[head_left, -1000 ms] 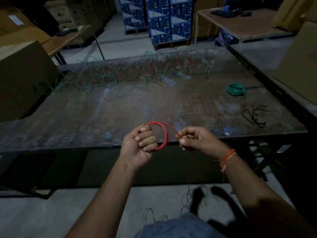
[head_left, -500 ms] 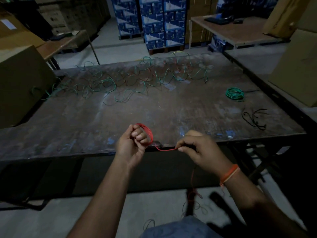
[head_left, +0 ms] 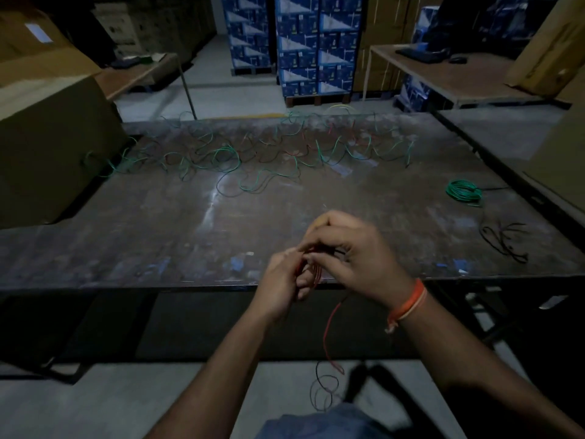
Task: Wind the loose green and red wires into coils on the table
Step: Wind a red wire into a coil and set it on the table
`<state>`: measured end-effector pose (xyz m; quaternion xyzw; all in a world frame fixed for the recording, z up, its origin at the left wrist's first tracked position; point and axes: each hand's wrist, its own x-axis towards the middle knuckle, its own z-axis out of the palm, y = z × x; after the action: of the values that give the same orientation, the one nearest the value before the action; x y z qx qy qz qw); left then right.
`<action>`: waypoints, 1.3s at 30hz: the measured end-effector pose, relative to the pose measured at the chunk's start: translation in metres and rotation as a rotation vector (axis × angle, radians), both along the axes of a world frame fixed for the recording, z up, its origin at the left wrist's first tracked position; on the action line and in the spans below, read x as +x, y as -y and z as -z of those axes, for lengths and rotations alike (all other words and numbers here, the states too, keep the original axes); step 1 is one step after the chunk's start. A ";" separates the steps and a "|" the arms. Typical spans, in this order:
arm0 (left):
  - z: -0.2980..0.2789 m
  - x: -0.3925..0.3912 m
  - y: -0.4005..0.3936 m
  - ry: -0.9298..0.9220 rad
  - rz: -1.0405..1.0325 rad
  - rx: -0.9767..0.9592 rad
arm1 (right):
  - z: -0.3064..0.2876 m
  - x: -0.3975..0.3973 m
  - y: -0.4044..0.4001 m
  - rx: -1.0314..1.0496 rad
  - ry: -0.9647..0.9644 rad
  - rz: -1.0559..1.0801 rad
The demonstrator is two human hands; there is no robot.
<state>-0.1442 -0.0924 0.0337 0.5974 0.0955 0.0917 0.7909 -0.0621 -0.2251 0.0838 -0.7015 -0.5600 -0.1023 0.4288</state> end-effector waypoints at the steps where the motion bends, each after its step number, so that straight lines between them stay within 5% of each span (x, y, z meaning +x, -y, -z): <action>1: -0.001 -0.001 -0.004 -0.012 0.009 -0.023 | -0.001 0.002 -0.005 0.011 -0.006 0.009; 12: -0.001 -0.004 -0.042 -0.051 0.268 -0.538 | 0.048 0.003 -0.035 0.072 -0.320 0.313; 17: 0.002 -0.003 -0.037 -0.019 0.290 -0.669 | 0.066 -0.005 -0.032 0.011 -0.535 0.246; 25: 0.010 0.003 -0.020 -0.081 0.258 -0.662 | 0.086 -0.009 -0.026 -0.012 -0.382 0.469; 39: 0.015 0.001 -0.006 -0.064 0.469 -0.804 | 0.083 -0.001 0.001 -0.046 -0.466 0.355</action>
<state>-0.1429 -0.0859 0.0183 0.2513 0.0104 -0.1523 0.9558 -0.0635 -0.2259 0.0005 -0.8025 -0.3170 0.0008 0.5055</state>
